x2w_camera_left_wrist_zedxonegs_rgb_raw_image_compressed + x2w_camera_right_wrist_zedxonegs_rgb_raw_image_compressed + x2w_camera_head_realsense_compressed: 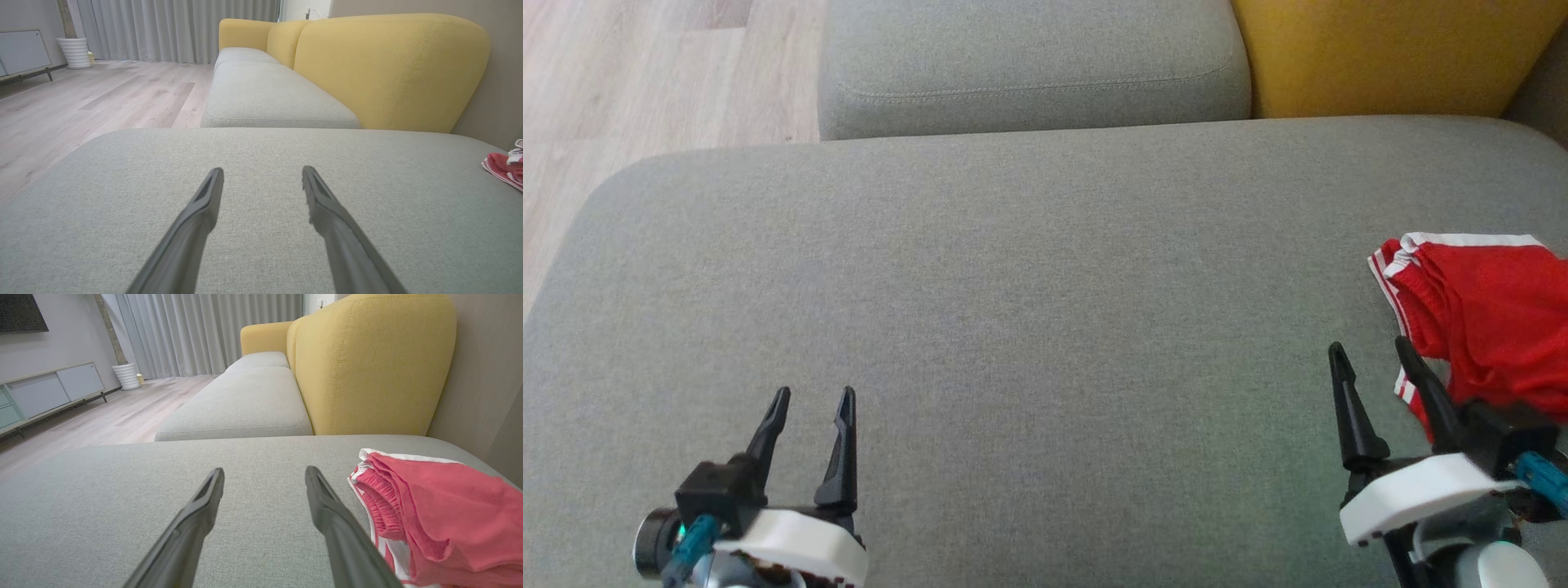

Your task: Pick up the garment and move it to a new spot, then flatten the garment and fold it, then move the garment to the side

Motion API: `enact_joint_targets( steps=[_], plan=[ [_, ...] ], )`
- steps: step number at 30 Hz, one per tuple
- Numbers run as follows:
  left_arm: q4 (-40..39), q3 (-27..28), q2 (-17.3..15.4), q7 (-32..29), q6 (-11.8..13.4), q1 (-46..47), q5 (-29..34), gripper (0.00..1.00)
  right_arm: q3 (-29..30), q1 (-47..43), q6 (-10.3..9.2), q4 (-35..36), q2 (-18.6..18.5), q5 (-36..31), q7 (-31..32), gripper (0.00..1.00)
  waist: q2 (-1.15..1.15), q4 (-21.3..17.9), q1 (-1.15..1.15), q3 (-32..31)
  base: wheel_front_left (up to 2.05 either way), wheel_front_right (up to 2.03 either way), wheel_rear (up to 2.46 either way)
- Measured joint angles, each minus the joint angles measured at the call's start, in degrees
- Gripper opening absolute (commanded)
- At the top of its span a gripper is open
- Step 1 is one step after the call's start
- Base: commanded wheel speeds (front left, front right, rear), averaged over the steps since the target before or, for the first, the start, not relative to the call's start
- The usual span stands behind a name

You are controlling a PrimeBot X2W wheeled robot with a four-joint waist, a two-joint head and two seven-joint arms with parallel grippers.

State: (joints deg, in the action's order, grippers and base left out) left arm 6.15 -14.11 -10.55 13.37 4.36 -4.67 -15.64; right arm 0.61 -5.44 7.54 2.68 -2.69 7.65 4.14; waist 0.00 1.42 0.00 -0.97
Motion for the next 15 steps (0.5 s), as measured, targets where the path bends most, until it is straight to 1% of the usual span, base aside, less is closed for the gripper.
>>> enact_joint_targets(
  steps=[10, 15],
  plan=[
    [0.09, -0.18, -0.07, 0.00, 0.20, 0.03, -0.01, 1.00, 0.33, -0.07, 0.00, 0.10, 0.01, 0.18, 0.51, 1.00, 0.00, 0.28, 0.00, -0.03, 0.00, 0.00, 0.00],
    [0.38, -0.33, -0.12, 0.00, 0.68, 0.03, -0.18, 1.00, 0.54, -0.08, 0.00, 0.14, 0.01, 0.43, 0.99, 1.00, 0.00, 0.51, 0.00, -0.16, 0.00, 0.00, 0.00]
  ],
)
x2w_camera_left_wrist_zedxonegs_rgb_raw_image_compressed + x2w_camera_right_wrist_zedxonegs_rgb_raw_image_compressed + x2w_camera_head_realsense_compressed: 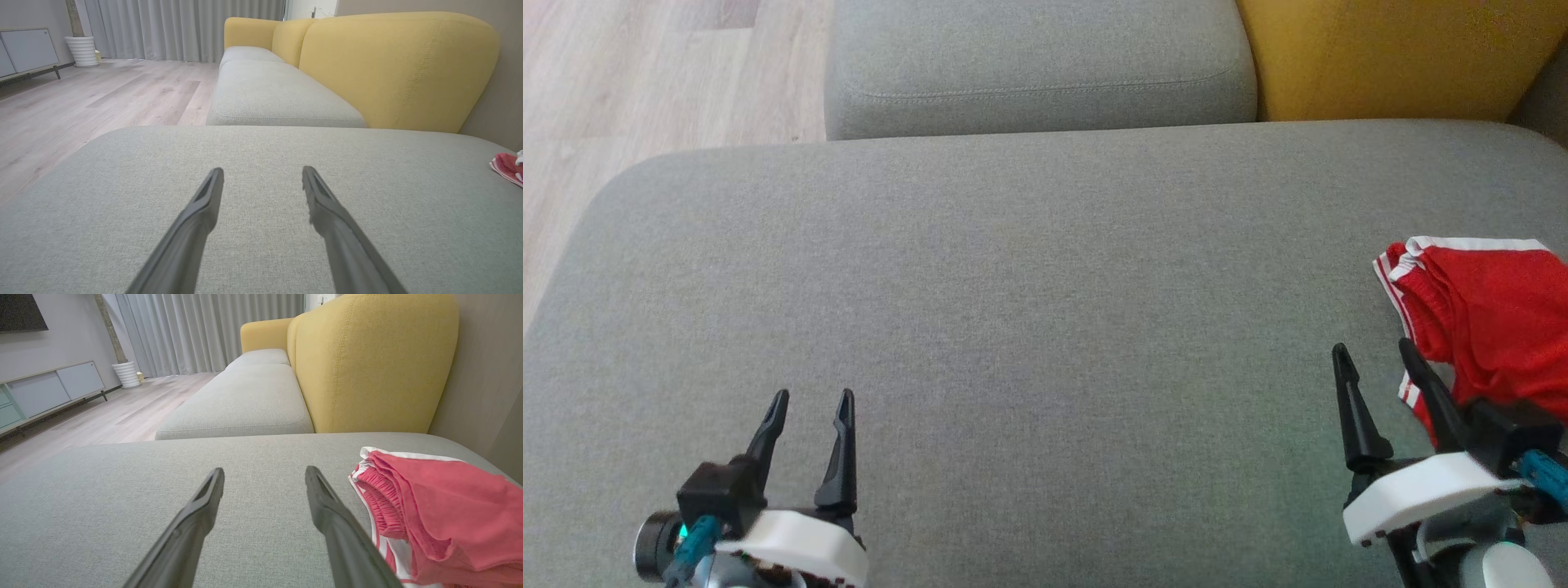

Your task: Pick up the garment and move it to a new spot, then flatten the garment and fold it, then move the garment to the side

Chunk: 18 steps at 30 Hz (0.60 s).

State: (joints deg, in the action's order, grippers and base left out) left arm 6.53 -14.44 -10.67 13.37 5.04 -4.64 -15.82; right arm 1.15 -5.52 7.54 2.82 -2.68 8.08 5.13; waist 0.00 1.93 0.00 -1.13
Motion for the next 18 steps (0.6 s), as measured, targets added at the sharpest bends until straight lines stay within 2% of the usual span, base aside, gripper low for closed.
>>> enact_joint_targets(
  steps=[8, 9, 12, 18],
  plan=[
    [0.05, -0.52, -0.16, 0.02, 0.00, 0.02, 0.00, 1.00, 0.05, -0.08, 0.00, 0.10, 0.01, 0.30, 0.19, 1.00, 0.00, 0.00, 0.00, -0.05, 0.00, 0.00, 0.00],
    [0.76, -0.56, 0.03, 0.00, 0.00, -0.01, 0.01, 0.00, -0.02, -0.08, 0.00, -0.63, 0.01, 0.36, 0.18, 0.00, 0.00, -0.01, 0.00, -0.05, 0.00, 0.00, 0.00],
    [3.03, -1.08, 0.63, -0.19, -0.02, -1.27, -0.26, 0.00, -0.27, -0.97, 0.00, -3.16, 0.03, 0.67, 0.18, 0.00, 0.00, -0.02, 0.00, -0.03, 0.00, 0.00, 0.00],
    [3.26, -0.66, 0.82, -0.96, -0.57, -2.10, -4.14, 0.00, -0.27, -1.60, 0.00, -3.88, 0.04, 4.82, 0.18, 0.00, 0.00, -0.12, 0.00, 0.04, 0.00, 0.00, 0.00]
  ],
)
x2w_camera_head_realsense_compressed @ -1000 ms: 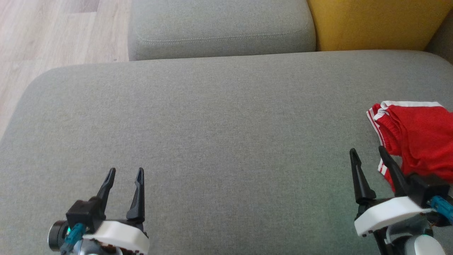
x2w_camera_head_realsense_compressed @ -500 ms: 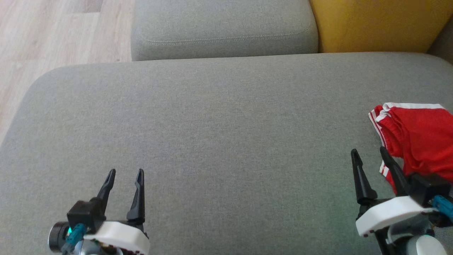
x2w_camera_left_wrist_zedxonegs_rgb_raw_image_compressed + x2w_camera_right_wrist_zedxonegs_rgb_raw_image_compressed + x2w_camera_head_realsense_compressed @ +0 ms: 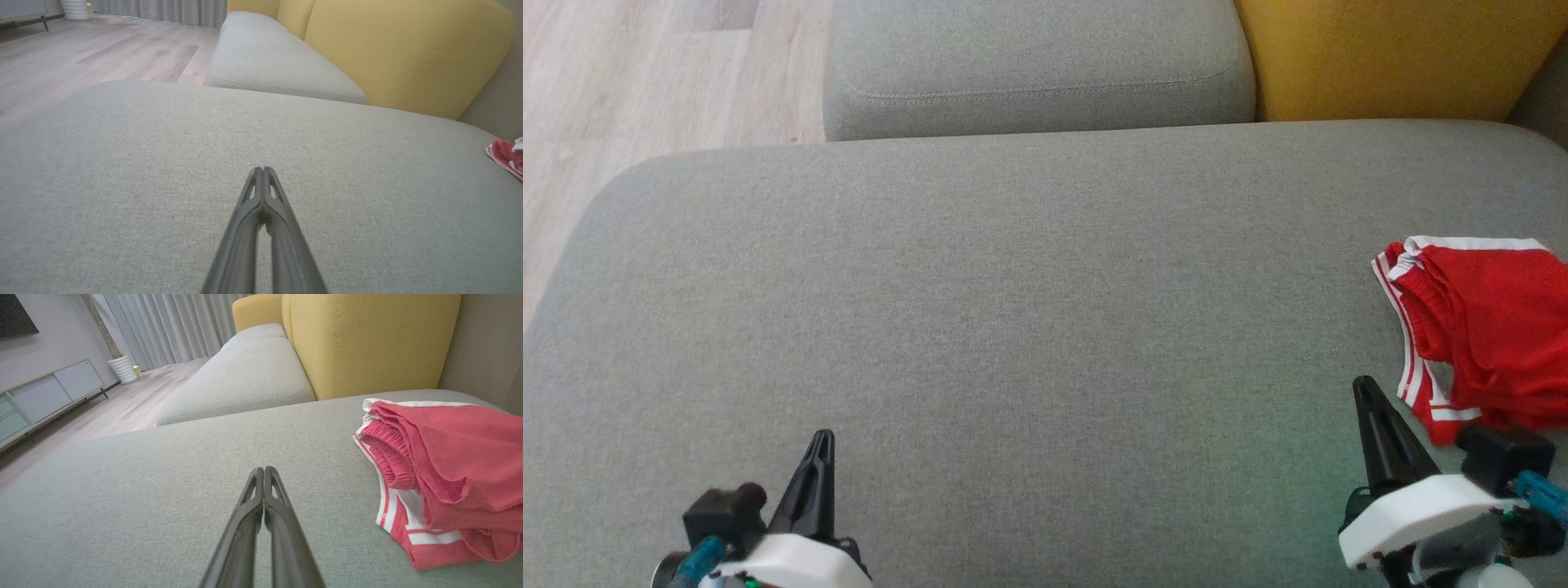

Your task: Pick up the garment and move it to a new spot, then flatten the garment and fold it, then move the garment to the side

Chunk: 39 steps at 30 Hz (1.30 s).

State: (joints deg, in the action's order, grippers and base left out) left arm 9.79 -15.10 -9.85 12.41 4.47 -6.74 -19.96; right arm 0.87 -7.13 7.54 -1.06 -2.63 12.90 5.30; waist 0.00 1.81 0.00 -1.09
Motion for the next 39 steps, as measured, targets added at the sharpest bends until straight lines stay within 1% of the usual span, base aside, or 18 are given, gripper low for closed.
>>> enact_joint_targets(
  steps=[21, 26, 30, 31, 39],
  plan=[
    [1.38, 2.93, 0.97, -2.83, -1.54, 1.35, -12.34, 0.00, 0.35, 0.86, 0.00, -2.55, -0.01, 13.63, -0.01, 0.00, 0.00, -0.31, 0.00, 0.21, 0.00, 0.00, 0.00],
    [1.52, 3.41, 1.23, -3.65, -2.47, 1.57, -15.43, 0.00, 0.63, 1.40, 0.00, -3.18, -0.01, 17.01, -0.02, 0.00, 0.00, -0.39, 0.00, 0.26, 0.00, 0.00, 0.00],
    [1.60, 4.30, 1.42, -4.28, -2.54, 1.96, -17.83, 0.00, 0.85, 2.00, 0.00, -3.49, -0.02, 19.68, -0.03, 0.00, 0.00, -0.45, 0.00, 0.31, 0.00, 0.00, 0.00],
    [1.68, 4.67, 1.46, -4.38, -2.99, 2.34, -19.11, 0.00, 0.98, 2.00, 0.00, -3.79, -0.03, 21.14, -0.07, 0.00, 0.00, -0.48, 0.00, 0.33, 0.00, 0.00, 0.00],
    [1.99, 5.57, 2.00, -5.80, -3.55, 2.56, -24.06, 0.00, 1.29, 2.53, 0.00, -4.91, -0.03, 26.47, -0.08, 0.00, 0.00, -0.60, 0.00, 0.42, 0.00, 0.00, 0.00]
  ],
)
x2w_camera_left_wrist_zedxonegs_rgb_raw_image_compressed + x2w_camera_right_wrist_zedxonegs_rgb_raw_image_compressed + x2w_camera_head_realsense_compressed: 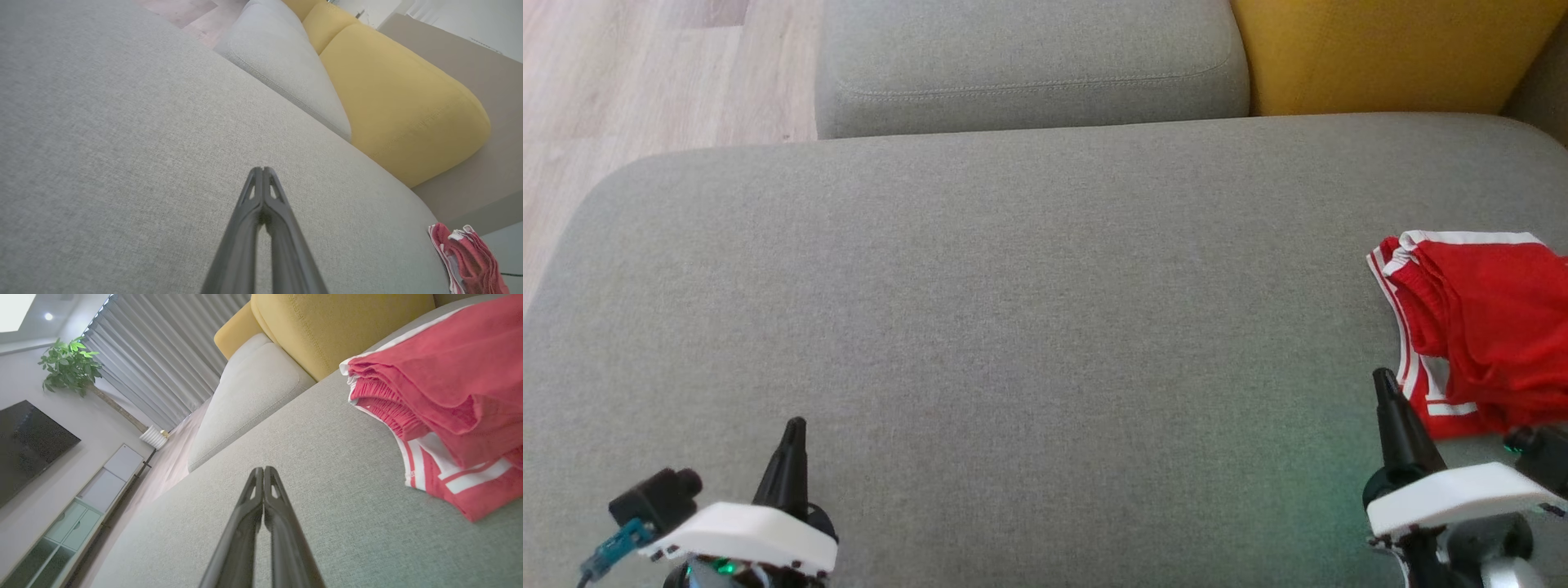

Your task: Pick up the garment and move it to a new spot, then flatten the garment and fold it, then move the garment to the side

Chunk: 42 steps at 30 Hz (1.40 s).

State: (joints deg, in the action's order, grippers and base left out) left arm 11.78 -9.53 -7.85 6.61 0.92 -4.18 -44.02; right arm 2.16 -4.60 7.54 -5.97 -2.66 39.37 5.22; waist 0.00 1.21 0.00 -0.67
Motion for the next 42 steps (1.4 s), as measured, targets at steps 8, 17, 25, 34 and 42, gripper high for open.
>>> enact_joint_targets(
  steps=[8, 17, 25, 34, 42],
  plan=[
    [0.57, 1.25, 0.54, -1.05, -0.93, 0.90, -4.89, 0.00, 0.30, 0.76, 0.00, -0.92, -0.01, 5.41, 0.00, 0.00, 0.00, -0.12, 0.00, 0.08, 0.00, 0.00, 0.00],
    [0.97, 2.91, 0.92, -2.56, -1.72, 1.26, -10.37, 0.00, 0.69, 1.79, 0.00, -2.00, -0.02, 11.39, 0.00, 0.00, 0.00, -0.26, 0.00, 0.18, 0.00, 0.00, 0.00],
    [1.40, 4.11, 1.42, -3.58, -2.52, 2.26, -15.21, 0.00, 1.09, 2.07, 0.00, -3.03, -0.03, 16.85, 0.00, 0.00, 0.00, -0.38, 0.00, 0.27, 0.00, 0.00, 0.00],
    [1.60, 5.21, 1.88, -5.01, -3.47, 2.69, -20.06, 0.00, 1.62, 3.22, 0.00, -3.96, -0.04, 22.14, 0.00, 0.00, 0.00, -0.51, 0.00, 0.35, 0.00, 0.00, 0.00],
    [1.88, 6.71, 2.43, -6.09, -4.04, 3.62, -24.97, 0.00, 2.04, 3.74, 0.00, -5.11, -0.05, 27.47, 0.00, 0.00, 0.00, -0.63, 0.00, 0.44, 0.00, 0.00, 0.00]
  ],
)
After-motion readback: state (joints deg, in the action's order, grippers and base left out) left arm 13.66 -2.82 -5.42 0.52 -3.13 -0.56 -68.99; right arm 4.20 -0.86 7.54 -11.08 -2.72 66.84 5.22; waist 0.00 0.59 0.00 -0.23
